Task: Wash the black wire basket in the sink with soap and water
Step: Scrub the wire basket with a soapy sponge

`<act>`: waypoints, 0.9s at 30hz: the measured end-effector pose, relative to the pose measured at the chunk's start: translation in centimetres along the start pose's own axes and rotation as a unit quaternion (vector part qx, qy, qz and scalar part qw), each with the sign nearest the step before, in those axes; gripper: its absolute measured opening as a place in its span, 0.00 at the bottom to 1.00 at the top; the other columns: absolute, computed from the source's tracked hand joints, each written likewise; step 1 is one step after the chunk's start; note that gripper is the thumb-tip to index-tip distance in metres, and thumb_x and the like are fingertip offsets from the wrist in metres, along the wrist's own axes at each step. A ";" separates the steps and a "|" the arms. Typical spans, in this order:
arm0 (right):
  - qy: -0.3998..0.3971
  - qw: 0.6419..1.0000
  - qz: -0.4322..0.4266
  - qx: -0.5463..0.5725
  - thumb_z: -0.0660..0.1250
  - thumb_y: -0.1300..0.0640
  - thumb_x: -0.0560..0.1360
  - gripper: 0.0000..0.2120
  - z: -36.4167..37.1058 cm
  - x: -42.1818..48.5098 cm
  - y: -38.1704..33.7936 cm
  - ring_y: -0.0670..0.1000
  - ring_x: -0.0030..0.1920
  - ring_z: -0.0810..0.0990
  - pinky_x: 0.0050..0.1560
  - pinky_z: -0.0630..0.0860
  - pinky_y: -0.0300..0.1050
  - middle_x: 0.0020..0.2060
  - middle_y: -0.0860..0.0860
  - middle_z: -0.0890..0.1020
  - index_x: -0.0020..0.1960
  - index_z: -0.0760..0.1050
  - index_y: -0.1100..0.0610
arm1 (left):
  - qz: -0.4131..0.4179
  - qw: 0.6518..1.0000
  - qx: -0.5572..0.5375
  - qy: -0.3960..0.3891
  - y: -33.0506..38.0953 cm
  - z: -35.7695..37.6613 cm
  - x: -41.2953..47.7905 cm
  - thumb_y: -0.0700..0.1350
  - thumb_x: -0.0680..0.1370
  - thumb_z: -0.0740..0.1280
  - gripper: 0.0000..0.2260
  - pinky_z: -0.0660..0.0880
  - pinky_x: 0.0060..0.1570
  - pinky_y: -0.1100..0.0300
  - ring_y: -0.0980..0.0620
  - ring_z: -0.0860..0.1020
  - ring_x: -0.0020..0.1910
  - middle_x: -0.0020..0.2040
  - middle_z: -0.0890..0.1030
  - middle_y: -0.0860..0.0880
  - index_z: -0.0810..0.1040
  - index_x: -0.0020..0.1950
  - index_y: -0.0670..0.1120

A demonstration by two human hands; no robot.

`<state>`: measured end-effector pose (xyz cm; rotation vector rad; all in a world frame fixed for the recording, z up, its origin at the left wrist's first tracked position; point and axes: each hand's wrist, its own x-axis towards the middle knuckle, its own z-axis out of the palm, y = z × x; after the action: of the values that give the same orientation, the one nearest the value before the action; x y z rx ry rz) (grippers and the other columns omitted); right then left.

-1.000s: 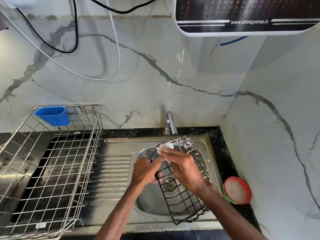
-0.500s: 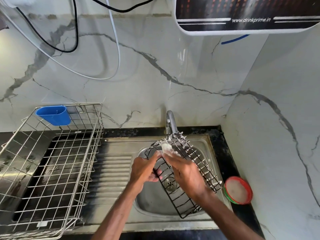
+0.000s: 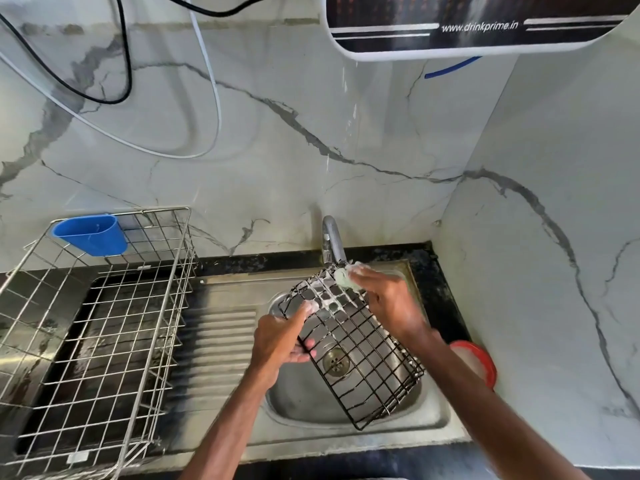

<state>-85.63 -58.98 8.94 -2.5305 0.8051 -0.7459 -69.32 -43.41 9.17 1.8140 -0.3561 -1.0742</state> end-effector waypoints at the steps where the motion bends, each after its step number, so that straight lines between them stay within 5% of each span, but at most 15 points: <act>1: -0.004 1.000 0.019 -0.001 0.58 0.82 0.70 0.29 -0.1 0.7 0.4 0.55 0.62 0.82 0.53 0.70 0.19 0.64 0.59 0.79 0.63 0.81 0.61 | 0.000 1.000 0.011 -0.002 0.0 0.2 0.0 0.57 0.75 0.76 0.20 0.85 0.33 0.51 0.40 0.87 0.36 0.36 0.86 0.38 0.84 0.49 0.40; 6: -0.001 1.000 0.024 -0.002 0.55 0.81 0.71 0.30 0.6 3.0 0.1 0.53 0.68 0.77 0.53 0.79 0.31 0.68 0.56 0.76 0.65 0.79 0.60 | -0.009 0.999 0.032 -0.009 0.4 0.7 0.1 0.57 0.75 0.76 0.20 0.85 0.36 0.48 0.40 0.87 0.36 0.36 0.86 0.39 0.84 0.50 0.39; 15: -0.039 0.999 0.014 0.009 0.64 0.80 0.68 0.32 1.5 -3.3 -2.4 0.54 0.50 0.87 0.35 0.83 0.38 0.63 0.57 0.81 0.65 0.80 0.53 | -0.019 0.999 -0.012 0.028 1.3 -1.0 1.4 0.58 0.73 0.77 0.23 0.84 0.32 0.52 0.40 0.87 0.37 0.40 0.87 0.37 0.84 0.53 0.39; 19: -0.084 0.995 -0.061 0.005 0.55 0.78 0.67 0.36 3.3 -5.9 -6.1 0.52 0.67 0.79 0.47 0.84 0.42 0.69 0.56 0.77 0.70 0.75 0.55 | -0.010 0.999 -0.030 0.025 1.0 -0.3 1.3 0.61 0.73 0.75 0.24 0.84 0.32 0.54 0.40 0.87 0.38 0.40 0.87 0.38 0.87 0.52 0.40; 22: -0.076 0.992 -0.099 0.014 0.49 0.71 0.71 0.31 3.2 -5.2 -7.1 0.55 0.61 0.83 0.43 0.85 0.45 0.65 0.57 0.81 0.64 0.80 0.57 | -0.005 0.999 -0.031 0.021 0.8 -0.1 0.8 0.62 0.76 0.72 0.25 0.85 0.34 0.52 0.39 0.87 0.40 0.40 0.87 0.38 0.87 0.49 0.39; 27: -0.039 0.998 -0.049 -0.008 0.46 0.70 0.70 0.32 1.9 -2.4 -4.0 0.53 0.63 0.82 0.45 0.84 0.37 0.65 0.55 0.80 0.63 0.81 0.58 | -0.008 0.999 -0.047 0.005 1.1 -0.4 0.1 0.67 0.66 0.73 0.24 0.83 0.30 0.57 0.39 0.87 0.38 0.38 0.86 0.37 0.84 0.49 0.48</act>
<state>-84.52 -54.11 8.59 -2.6117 0.6681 -0.6700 -68.66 -43.79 10.12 1.7416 -0.2806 -1.0748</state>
